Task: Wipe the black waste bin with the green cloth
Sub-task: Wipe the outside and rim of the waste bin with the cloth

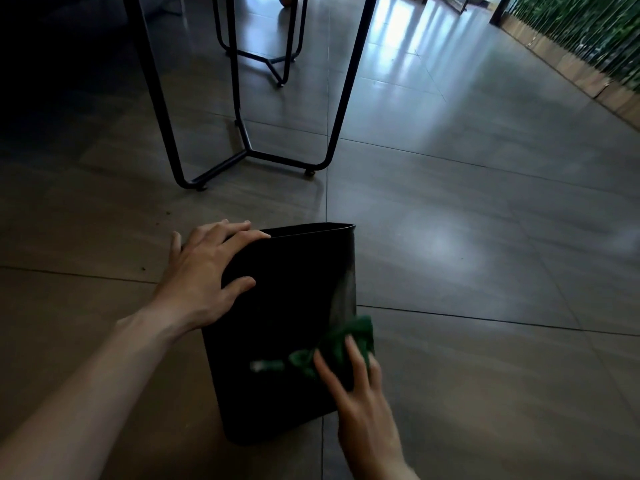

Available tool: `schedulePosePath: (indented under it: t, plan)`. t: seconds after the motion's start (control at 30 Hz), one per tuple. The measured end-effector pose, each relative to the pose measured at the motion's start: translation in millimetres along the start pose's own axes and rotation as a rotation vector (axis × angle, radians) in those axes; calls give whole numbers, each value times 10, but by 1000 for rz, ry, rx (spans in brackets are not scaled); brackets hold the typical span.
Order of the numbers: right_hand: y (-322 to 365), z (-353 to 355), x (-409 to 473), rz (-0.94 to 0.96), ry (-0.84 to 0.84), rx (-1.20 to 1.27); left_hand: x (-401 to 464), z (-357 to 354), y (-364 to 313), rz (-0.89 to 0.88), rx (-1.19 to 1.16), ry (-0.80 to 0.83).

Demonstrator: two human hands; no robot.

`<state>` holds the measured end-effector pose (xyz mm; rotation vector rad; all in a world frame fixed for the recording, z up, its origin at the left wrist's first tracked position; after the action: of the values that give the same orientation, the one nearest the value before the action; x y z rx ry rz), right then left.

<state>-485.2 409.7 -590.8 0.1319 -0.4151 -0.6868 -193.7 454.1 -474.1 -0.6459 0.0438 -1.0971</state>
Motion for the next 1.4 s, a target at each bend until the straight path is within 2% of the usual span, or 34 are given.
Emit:
schedulePosePath:
  t: [0.1, 0.23, 0.33, 0.4, 0.47, 0.6, 0.67, 0.8, 0.9, 1.0, 1.07, 1.13, 1.2, 1.3, 1.4]
  plan:
    - [-12, 8, -28, -119, -19, 107, 2, 5, -12, -8, -13, 5]
    - [75, 264, 822, -119, -239, 200, -15, 19, -16, -5, -9, 3]
    - [162, 311, 1155, -161, -311, 211, -36, 21, -26, -12, -13, 0]
    - [212, 191, 950, -151, -296, 141, -42, 33, -23, -9, -11, -5]
    - [192, 53, 489, -183, -210, 85, -49, 27, -36, -11, -16, -3]
    - [44, 9, -46, -307, -83, 142, -58, 4, -58, -49, -19, -1]
    - [62, 114, 175, -319, -124, 177, -52, 8, -46, -52, -14, -3]
    - [207, 417, 1073, -269, -329, 259, -62, 10, -48, -49, -13, -6]
    - [307, 387, 1203, -236, -361, 178, -70, 5, -43, -57, 1, -4]
    - [338, 125, 575, -195, -212, 46, -69, 13, -36, -42, -9, -9]
    - [262, 3, 116, -262, -83, 54, -71, 9, -56, -46, -11, -6]
    - [185, -3, -59, -328, -46, 68, -68, -1, -73, -56, -8, -2]
    - [186, 93, 131, -332, -100, 98, -63, 8, -74, -49, -2, -6]
    - [291, 345, 806, -242, -270, 142, -63, 14, -73, -39, -2, -8]
    - [429, 407, 1182, -149, -283, 50, -58, 13, -78, -38, 7, -7]
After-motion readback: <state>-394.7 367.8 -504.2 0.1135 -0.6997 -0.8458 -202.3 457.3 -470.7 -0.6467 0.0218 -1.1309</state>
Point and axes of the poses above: each hand's wrist, its own x-axis towards the middle knuckle, its own z-axis out of the back of the hand, y = z × x, the point moved 1 cm from there along x, towards the middle knuckle, and after that the axes turned 9 degrees about -y, right-handed, at the moved point
